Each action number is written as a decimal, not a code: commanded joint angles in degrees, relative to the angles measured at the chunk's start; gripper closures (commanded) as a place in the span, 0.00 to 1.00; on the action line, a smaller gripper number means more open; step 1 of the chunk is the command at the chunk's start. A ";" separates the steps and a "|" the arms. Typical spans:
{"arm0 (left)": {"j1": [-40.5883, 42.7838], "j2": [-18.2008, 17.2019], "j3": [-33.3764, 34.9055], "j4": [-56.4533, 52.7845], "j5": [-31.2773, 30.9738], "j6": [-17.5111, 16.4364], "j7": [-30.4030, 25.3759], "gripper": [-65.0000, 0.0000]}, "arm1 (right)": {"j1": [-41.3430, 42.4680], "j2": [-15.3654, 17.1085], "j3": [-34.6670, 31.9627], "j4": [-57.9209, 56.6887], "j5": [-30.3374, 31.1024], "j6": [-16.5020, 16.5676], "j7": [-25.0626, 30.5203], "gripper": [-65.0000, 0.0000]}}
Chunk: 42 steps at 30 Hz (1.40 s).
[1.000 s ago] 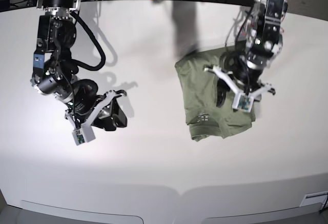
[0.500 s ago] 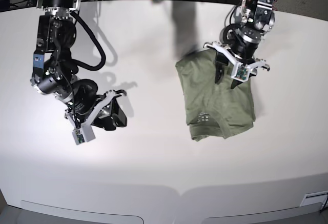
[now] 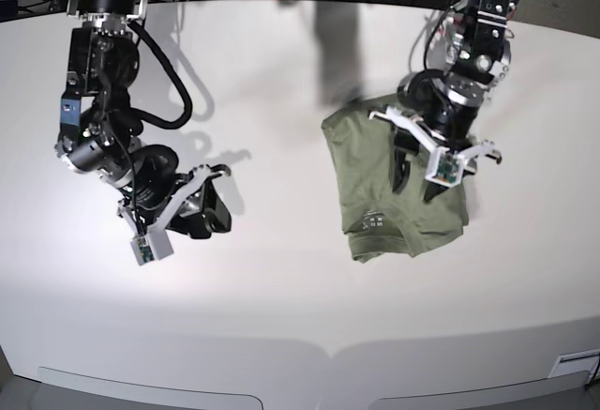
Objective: Fold the T-shirt properly
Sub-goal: 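Smooth the shirt's collar edge with the left gripper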
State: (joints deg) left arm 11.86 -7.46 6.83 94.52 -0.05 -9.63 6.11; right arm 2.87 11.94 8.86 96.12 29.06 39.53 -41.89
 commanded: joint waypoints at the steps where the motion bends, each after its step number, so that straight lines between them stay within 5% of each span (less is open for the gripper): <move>1: -0.44 0.02 -0.04 1.79 -1.64 -0.07 -0.98 0.61 | 1.11 0.42 0.13 1.16 1.20 0.47 1.55 0.69; 13: -0.42 7.61 3.34 2.34 -2.95 -0.31 2.49 0.61 | 2.08 0.42 0.13 1.16 1.20 0.47 1.97 0.69; 23: -0.48 7.61 13.51 -3.74 9.75 0.72 -0.66 0.61 | 2.03 0.44 0.13 1.16 1.20 0.47 1.90 0.69; 26: -1.29 7.61 13.46 -10.97 10.56 5.07 -3.34 0.61 | 2.03 0.42 0.13 1.16 1.20 0.47 1.77 0.69; 36: -2.67 7.61 13.53 -9.81 10.58 5.11 -3.89 0.61 | 2.05 0.44 0.13 1.16 1.25 0.47 1.92 0.69; 42: -2.69 7.56 13.51 5.92 10.58 5.14 10.56 0.61 | 3.10 0.46 0.52 2.99 2.47 0.47 3.19 0.69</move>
State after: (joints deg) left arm 9.61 -0.21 20.25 99.44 10.48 -4.60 18.98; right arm 4.51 11.92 9.04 97.76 30.26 39.51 -40.71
